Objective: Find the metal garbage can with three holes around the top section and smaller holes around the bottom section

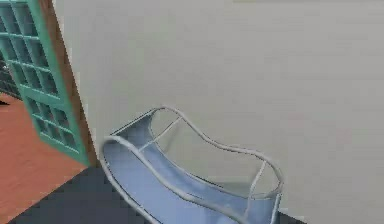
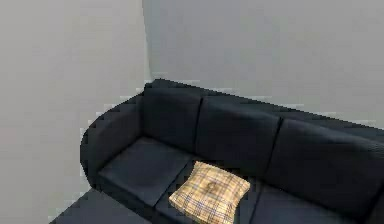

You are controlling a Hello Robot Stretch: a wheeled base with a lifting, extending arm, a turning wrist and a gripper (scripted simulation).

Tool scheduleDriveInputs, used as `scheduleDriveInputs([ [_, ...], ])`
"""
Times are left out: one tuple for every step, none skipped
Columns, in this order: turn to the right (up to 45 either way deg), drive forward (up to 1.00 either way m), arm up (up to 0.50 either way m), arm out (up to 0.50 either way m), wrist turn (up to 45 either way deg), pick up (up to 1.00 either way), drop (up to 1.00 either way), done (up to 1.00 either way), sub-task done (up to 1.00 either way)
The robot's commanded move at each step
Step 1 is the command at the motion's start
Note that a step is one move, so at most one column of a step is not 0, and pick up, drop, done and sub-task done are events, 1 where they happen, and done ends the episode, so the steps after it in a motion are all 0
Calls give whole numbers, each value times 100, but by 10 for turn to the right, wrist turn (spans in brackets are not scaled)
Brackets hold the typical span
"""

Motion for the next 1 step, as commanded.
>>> scheduleDriveInputs([
  [-450,0,0,0,0,0,0,0,0],
])
